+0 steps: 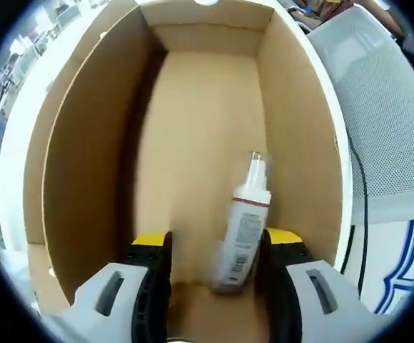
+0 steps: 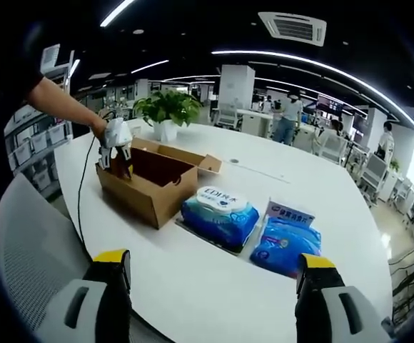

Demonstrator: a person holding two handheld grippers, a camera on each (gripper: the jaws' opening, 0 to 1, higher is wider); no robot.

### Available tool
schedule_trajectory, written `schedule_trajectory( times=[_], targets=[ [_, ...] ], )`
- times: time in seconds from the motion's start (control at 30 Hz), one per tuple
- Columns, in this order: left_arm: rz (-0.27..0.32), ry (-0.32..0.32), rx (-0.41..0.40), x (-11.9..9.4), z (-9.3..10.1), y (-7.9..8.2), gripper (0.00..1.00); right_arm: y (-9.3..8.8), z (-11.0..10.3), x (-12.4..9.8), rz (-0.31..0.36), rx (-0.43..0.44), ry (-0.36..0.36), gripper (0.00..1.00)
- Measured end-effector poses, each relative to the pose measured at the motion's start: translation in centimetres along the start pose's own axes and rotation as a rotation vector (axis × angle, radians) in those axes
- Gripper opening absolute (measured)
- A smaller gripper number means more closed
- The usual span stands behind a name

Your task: Operate the shoe box by opening the lid, removing the specified soft item, and placing it in the target area until the item is outside and the box remains undamaged.

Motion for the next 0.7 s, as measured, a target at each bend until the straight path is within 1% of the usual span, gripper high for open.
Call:
schedule_trajectory(
  times=[0.1,0.2,0.27,0.47,0.53,0.57,0.7],
  targets=[
    [0.005,-0.002,0.008,0.06,0.22,0.07,0.46,0.2,-0.05,0.02,0.03,-0.003,-0.004,0.97],
    [0.004,0.0,0.025,0.26,0.39,0.08,0.41,0.14,-0.13,0.04,0.026,0.002,0.001,0.96],
    [-0.004,-0.016,0.038,0.43,0.66,0.04,0.37,0.03,-0.07,0.01,0.02,-0.001,-0.002,0.96],
    [-0.022,0.013,0.071,0.54,0.57,0.15,0.33,-0.01,0.3,-0.21,0.028,0.011,-0.022,0.94],
    [-0.025,0.014,0.091,0.61,0.79,0.22,0.26,-0.05,0.35,-0.2,0.029,0.019,-0.024,0.94],
    [-0.025,0.023,0.108,0.63,0.73,0.28,0.26,-0.06,0.35,-0.19,0.028,0.02,-0.025,0.94],
    [-0.03,0.034,0.114,0.59,0.81,0.23,0.25,0.03,0.26,-0.3,0.031,0.02,-0.03,0.94]
  ],
)
Point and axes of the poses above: the point that each gripper's makers call its tool centre point, and the gripper's own axes: x roughly forward along the fingers, z roughly to its right, y roughly out of its top, the point moved 5 cm from there along -x, roughly backward along the fingers, and after that the axes turned 8 degrees about -x, right-handed, at the moved point
